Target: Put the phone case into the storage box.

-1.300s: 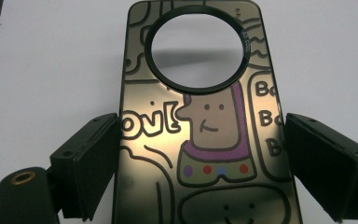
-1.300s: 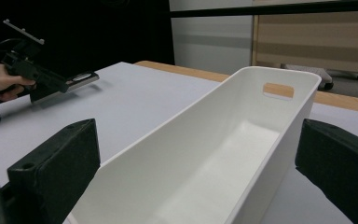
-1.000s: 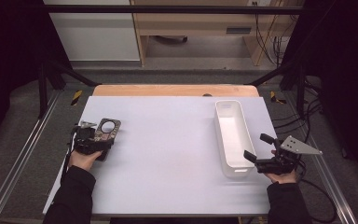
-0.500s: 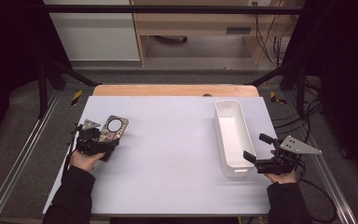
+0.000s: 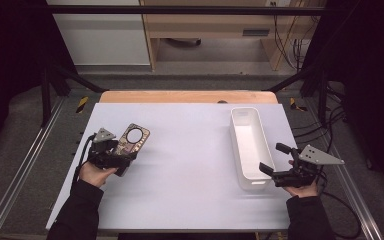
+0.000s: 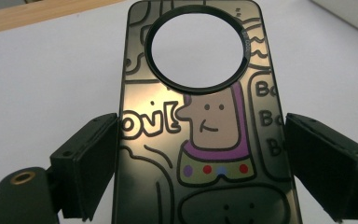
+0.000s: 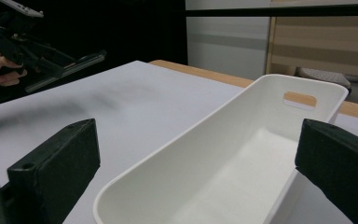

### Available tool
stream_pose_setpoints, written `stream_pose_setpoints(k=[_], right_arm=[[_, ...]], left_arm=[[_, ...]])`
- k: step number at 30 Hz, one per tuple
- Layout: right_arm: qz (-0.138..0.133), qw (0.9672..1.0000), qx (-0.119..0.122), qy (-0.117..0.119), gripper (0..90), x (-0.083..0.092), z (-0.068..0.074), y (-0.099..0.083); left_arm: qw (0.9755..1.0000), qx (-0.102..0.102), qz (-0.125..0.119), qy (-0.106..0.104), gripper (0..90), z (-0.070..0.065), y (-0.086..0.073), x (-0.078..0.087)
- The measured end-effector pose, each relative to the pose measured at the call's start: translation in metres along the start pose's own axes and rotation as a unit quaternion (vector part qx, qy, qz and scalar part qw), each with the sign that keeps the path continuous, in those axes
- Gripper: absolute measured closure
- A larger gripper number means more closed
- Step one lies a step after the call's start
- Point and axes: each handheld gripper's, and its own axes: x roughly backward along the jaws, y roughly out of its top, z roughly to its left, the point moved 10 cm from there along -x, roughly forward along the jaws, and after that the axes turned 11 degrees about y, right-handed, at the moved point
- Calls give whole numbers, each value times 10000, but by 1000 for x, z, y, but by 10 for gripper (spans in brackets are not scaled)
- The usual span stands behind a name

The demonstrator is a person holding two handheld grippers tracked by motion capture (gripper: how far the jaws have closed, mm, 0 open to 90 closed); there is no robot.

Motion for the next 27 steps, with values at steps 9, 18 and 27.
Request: stream_pose_setpoints(k=[9,18,27], right_arm=[[144,9996,68,248,2,-7,10,1],[265,9982,180,502,2,-14,24,5],[408,9958,268,772,2,-22,37,7]], left_arm=[[9990,-269,-108,-352,117,-24,8,11],[9958,-559,-156,-705,117,-49,12,18],[9913,-788,-97,-1052,117,-69,10,20]])
